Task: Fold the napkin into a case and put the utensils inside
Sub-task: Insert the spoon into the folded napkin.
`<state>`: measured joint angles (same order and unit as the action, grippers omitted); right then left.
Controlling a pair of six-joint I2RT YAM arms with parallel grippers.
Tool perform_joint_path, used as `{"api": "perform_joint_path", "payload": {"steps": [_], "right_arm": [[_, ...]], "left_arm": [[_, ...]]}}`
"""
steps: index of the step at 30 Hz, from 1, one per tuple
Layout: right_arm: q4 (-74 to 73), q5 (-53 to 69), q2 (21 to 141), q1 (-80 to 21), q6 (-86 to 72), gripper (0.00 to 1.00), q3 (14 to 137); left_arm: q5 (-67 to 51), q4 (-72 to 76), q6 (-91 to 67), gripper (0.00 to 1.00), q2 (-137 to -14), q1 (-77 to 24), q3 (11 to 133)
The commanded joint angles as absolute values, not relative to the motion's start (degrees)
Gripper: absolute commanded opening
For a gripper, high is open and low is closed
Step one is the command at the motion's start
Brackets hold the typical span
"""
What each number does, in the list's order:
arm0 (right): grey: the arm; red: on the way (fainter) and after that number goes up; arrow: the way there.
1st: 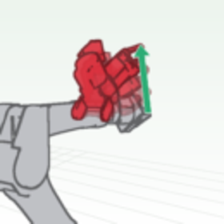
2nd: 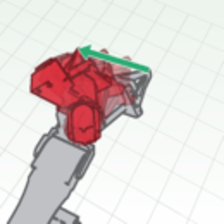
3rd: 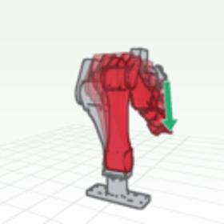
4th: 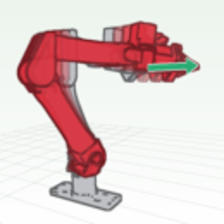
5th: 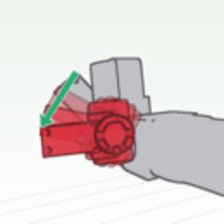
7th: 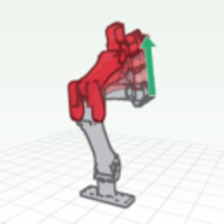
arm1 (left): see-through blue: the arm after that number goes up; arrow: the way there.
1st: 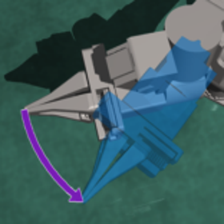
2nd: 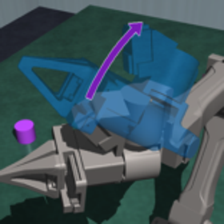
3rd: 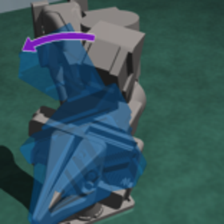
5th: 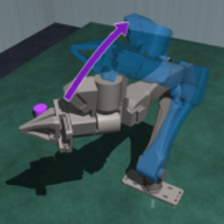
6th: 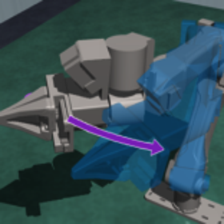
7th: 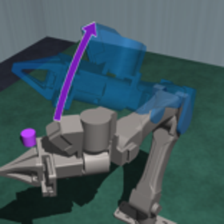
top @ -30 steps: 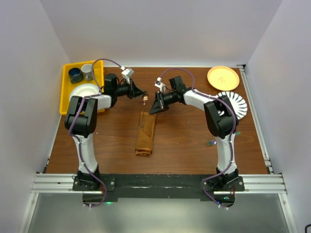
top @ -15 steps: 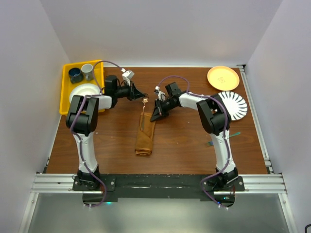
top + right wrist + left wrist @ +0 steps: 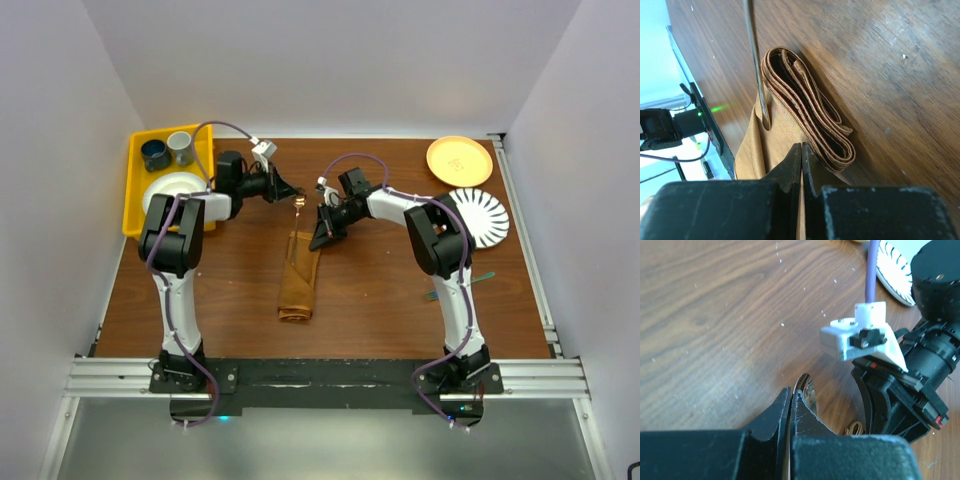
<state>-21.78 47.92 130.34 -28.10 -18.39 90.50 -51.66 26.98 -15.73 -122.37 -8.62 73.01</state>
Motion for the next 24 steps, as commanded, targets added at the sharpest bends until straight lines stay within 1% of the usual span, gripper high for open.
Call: {"api": "perform_joint_path", "payload": {"steps": [1,24], "right_arm": [[-23.1,47.5,131.4,-28.3,-16.9,0.00,92.9],[-21.6,44.9,131.9,-28.4,-19.2,0.00,90.0]], "left_arm": [[-53.1,29.9,-14.6,0.00,-122.6,-8.0,75.3],[-55.6,28.7,-16.7,0.00,-113.4,-8.1,61.4]]}}
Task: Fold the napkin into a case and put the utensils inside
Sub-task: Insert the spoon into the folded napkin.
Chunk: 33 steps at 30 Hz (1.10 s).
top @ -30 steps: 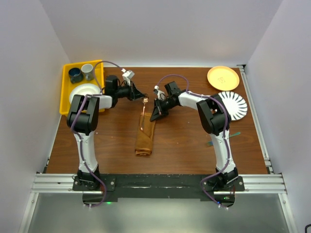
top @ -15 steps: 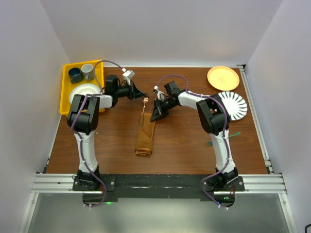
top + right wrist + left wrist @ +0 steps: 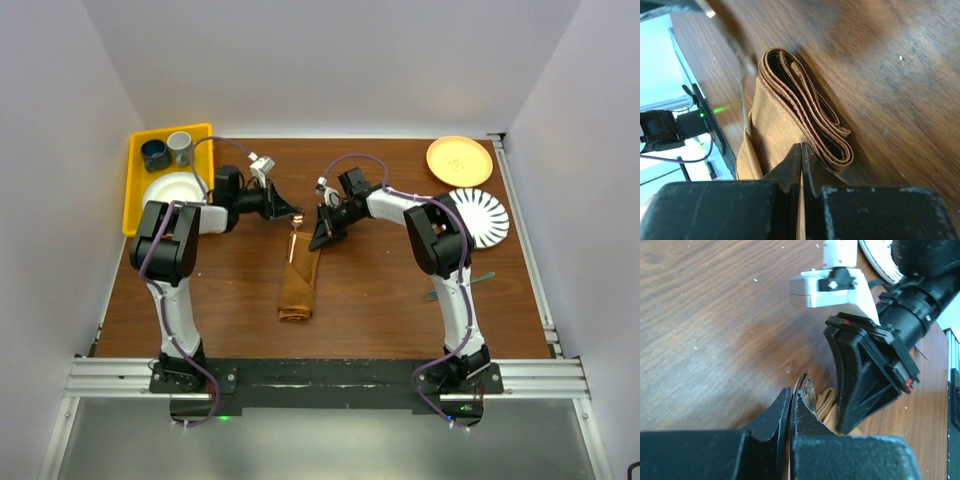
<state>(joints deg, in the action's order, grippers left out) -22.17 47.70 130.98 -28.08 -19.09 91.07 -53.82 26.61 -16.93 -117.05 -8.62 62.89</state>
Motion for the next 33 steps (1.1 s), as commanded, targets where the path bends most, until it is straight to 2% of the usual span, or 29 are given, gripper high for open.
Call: {"api": "perform_joint_path", "payload": {"steps": [1,33], "right_arm": [[-21.4,44.9,131.9,-28.4,-19.3,0.00,90.0],[-21.2,44.4,132.2,-28.3,-19.6,0.00,89.2]], "left_arm": [[-55.7,28.7,-16.9,0.00,-113.0,-8.1,61.3],[-56.2,25.4,-16.1,0.00,-109.1,-8.2,52.6]]}}
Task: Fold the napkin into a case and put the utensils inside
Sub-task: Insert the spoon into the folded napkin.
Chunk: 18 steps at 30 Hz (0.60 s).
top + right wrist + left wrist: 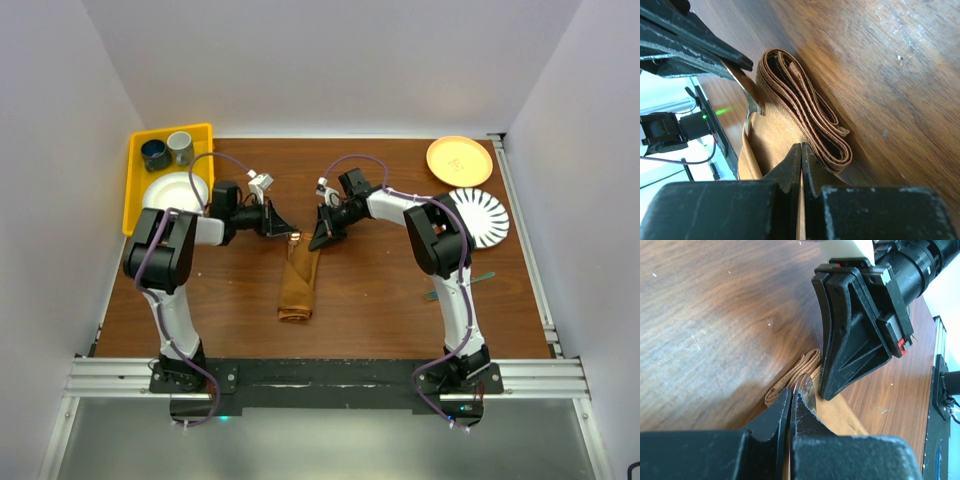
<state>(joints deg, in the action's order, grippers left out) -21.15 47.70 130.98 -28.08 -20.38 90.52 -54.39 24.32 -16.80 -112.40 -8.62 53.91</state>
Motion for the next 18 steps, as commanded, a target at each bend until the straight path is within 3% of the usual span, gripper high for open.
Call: {"api": "perform_joint_path", "payload": {"steps": [1,18], "right_arm": [[-21.2,44.4,132.4,-28.4,-19.6,0.00,89.3],[-21.1,44.9,132.6,-28.4,-19.4,0.00,89.7]], "left_arm": [[-56.2,25.2,-16.2,0.00,-109.1,-8.2,52.6],[-53.5,25.8,-16.9,0.02,-107.5,-9.0,49.5]]}}
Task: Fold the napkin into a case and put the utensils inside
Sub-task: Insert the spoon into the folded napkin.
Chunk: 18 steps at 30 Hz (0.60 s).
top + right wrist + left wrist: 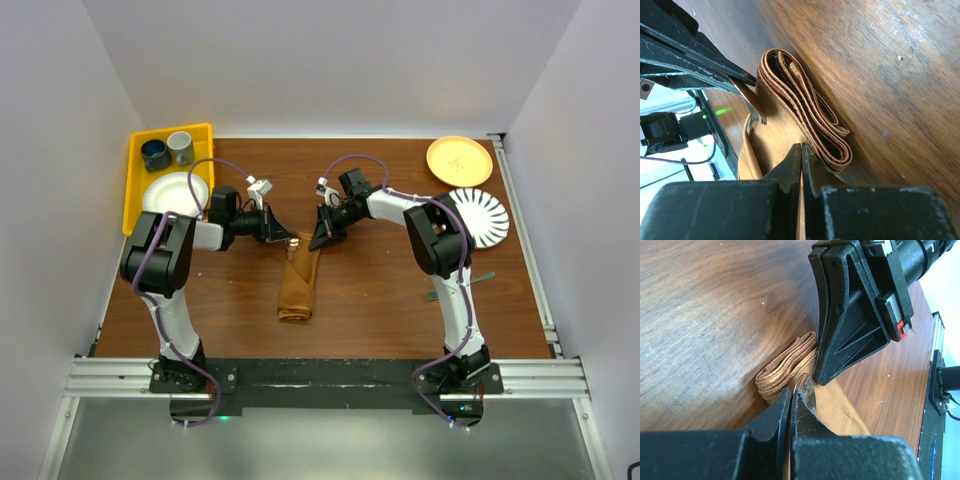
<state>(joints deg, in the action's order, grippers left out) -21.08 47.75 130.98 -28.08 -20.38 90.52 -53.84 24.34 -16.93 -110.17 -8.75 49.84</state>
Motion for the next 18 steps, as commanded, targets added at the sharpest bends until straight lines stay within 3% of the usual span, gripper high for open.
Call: {"api": "perform_joint_path", "payload": {"steps": [1,6,9,18], "right_arm": [[-21.2,44.8,132.5,-28.5,-19.3,0.00,89.8],[-21.8,44.6,132.5,-28.5,-18.9,0.00,90.3],[-21.9,44.6,132.5,-28.4,-18.8,0.00,90.4],[-22.3,44.6,132.5,-28.5,-18.3,0.00,90.7]], "left_arm": [[-53.4,25.8,-16.8,0.03,-107.5,-9.0,49.5],[-52.6,24.8,-15.3,0.15,-106.1,-9.1,49.9],[-52.0,22.9,-13.3,0.17,-105.3,-9.7,50.3],[-51.3,21.0,-12.8,0.03,-106.2,-10.1,49.6]]}}
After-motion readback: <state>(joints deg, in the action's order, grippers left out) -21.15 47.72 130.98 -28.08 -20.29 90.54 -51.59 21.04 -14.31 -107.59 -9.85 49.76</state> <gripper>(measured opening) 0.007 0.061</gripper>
